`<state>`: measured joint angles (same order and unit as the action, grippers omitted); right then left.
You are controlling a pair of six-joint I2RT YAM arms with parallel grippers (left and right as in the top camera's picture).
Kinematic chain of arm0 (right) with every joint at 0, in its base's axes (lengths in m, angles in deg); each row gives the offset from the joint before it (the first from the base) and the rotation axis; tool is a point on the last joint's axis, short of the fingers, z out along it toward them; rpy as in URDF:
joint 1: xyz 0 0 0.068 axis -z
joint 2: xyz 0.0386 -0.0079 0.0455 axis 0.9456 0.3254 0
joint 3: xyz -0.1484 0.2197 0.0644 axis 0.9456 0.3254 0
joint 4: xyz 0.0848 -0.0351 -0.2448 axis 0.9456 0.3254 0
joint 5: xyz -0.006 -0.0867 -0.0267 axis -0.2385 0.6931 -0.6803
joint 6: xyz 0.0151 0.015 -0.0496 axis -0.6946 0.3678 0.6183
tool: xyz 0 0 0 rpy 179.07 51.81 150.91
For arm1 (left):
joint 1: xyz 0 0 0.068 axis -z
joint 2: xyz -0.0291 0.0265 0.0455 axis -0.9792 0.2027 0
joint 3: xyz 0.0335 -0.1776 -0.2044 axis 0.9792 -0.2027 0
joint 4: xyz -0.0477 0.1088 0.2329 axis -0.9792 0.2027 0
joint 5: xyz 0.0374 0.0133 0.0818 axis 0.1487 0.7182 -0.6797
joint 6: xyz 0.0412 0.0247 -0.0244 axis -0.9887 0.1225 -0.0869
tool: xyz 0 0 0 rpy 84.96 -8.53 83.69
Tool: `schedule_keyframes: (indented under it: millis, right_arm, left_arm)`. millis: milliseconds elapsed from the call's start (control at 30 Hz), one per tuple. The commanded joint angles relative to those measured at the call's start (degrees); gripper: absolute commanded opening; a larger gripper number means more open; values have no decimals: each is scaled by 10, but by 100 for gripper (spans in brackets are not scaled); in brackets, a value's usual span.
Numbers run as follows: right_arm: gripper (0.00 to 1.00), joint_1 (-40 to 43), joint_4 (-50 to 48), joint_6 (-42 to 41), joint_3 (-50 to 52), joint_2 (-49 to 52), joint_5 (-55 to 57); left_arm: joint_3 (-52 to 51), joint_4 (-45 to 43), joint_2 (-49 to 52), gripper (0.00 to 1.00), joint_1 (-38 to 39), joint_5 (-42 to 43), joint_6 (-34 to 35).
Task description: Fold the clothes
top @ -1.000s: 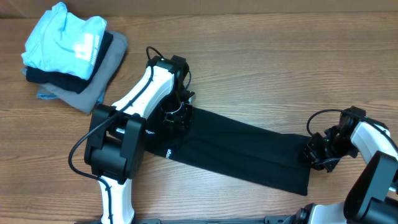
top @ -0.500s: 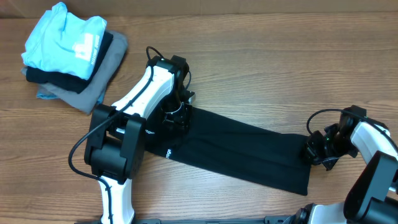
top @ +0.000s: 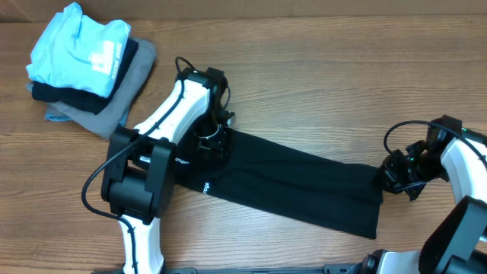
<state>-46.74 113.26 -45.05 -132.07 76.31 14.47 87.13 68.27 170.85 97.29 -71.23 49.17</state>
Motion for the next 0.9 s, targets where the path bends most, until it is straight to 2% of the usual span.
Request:
schedule_keyframes:
  millis: [0,100,367,567,600,633,700,867]
  right_arm:
    - [4,-2,10,7,-5,-12,-1]
    - [4,-3,26,7,8,-12,-1]
    - [4,-3,63,-58,36,-12,-9]
    - [4,-3,34,-103,82,-12,-12]
    - [5,-3,28,-113,92,-12,-12]
    - [13,-2,20,-116,102,-12,-12]
    - [20,-1,6,-124,115,-12,-12]
    - [27,15,-14,-124,107,-12,-14]
  left_arm:
    - [5,4,-19,50,-21,-1,7]
    - [5,9,-19,50,-30,1,7]
    - [5,15,-19,50,-37,0,7]
    - [5,15,-19,54,-37,-1,7]
    - [5,15,-19,54,-37,-1,7]
    - [5,15,-19,55,-37,-1,7]
    - [5,15,-19,58,-37,-2,7]
    - [5,15,-19,63,-38,-2,-4]
